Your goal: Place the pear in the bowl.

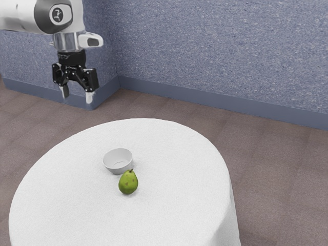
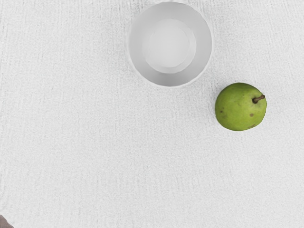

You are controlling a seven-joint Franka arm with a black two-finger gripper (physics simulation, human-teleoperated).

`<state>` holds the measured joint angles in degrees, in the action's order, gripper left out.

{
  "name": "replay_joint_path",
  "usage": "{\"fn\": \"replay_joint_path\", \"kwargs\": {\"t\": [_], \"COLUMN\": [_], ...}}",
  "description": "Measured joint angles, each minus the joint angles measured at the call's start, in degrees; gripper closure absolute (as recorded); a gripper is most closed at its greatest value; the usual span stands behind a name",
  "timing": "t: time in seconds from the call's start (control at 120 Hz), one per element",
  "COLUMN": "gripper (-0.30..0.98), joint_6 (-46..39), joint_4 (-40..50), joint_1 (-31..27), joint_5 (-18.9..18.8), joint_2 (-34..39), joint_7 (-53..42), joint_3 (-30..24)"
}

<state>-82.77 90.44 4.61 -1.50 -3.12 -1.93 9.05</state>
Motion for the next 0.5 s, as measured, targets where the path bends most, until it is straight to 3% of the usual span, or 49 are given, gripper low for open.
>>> {"fn": "replay_joint_path", "kwargs": {"t": [0.108, 0.25, 0.5], "gripper": [0.01, 0.01, 0.01], "joint_6": [-2.86, -5.16, -22.02], "joint_4": [-1.69, -1.77, 23.48], "joint_1": [-3.7, -3.02, -0.93], "joint_5": [0.05, 0.25, 0.46], "joint_2": [-1.17, -1.53, 5.82], "joint_7": [-0.22, -0.42, -0.57], "joint_3": [-1.68, -1.3, -0.7]}}
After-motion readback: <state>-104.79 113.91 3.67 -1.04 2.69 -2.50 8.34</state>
